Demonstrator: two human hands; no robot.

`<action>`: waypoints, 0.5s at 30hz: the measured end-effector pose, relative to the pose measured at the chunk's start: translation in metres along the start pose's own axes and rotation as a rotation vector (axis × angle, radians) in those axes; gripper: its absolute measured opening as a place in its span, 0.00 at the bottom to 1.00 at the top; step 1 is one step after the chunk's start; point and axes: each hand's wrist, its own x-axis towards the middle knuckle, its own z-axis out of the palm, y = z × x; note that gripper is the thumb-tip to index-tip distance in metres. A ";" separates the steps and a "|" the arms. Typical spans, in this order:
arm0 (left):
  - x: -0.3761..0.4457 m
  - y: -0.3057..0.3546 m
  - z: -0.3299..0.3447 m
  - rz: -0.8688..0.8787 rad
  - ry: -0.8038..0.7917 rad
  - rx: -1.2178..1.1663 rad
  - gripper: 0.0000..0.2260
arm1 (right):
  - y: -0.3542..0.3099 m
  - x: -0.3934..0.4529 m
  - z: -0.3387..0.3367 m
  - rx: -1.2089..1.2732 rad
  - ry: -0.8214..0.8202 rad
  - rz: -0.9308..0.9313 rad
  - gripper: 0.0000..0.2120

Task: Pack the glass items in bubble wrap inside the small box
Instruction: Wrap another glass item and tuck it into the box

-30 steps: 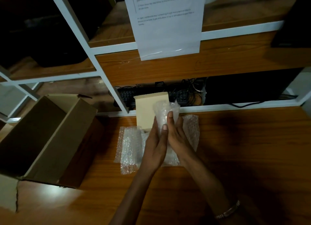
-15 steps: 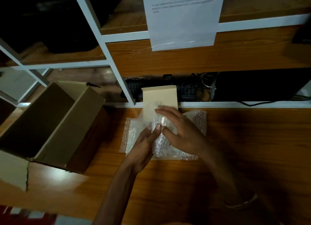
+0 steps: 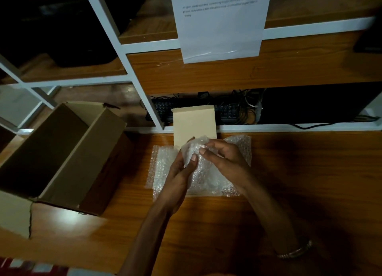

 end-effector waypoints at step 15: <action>-0.005 0.003 0.011 0.091 0.062 -0.026 0.28 | -0.012 0.003 -0.007 -0.530 -0.008 -0.250 0.11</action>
